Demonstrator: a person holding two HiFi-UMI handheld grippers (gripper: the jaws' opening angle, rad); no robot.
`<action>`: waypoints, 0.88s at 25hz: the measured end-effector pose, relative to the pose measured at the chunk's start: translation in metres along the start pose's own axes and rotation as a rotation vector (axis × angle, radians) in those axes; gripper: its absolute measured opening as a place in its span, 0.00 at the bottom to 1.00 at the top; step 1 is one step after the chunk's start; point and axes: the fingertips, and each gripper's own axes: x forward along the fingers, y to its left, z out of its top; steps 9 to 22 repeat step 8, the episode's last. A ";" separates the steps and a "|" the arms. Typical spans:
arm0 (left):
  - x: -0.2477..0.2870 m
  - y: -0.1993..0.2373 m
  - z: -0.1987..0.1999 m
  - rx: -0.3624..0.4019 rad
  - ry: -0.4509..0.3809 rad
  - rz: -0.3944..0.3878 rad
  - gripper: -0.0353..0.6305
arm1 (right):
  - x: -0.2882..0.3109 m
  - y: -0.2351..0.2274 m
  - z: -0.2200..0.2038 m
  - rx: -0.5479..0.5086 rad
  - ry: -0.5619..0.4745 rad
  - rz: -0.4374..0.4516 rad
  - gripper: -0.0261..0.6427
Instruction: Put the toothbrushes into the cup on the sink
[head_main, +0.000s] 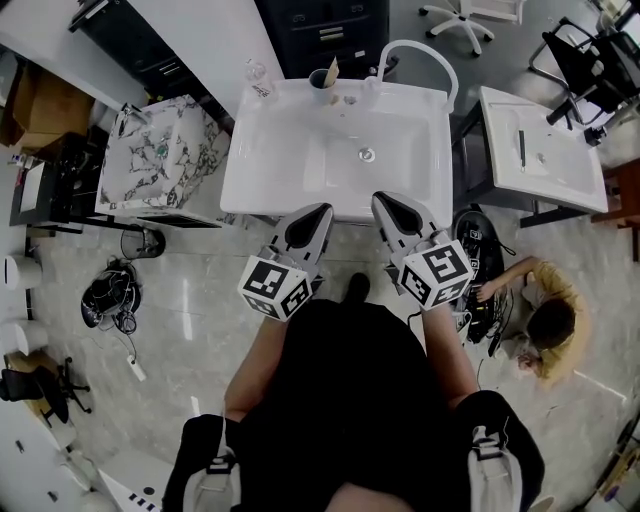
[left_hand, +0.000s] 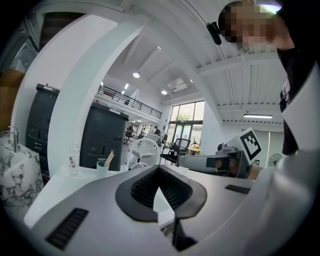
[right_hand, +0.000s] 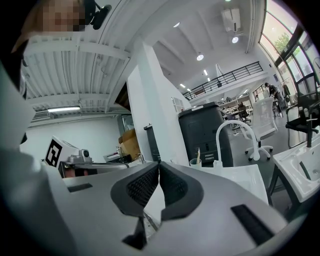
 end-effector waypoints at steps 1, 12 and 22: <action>-0.001 0.000 -0.001 0.000 0.002 0.001 0.07 | -0.001 0.001 0.000 -0.001 -0.001 -0.001 0.09; -0.006 0.002 0.000 0.006 0.002 0.014 0.07 | -0.004 0.001 0.000 -0.006 -0.004 -0.006 0.09; -0.006 0.002 0.000 0.006 0.002 0.014 0.07 | -0.004 0.001 0.000 -0.006 -0.004 -0.006 0.09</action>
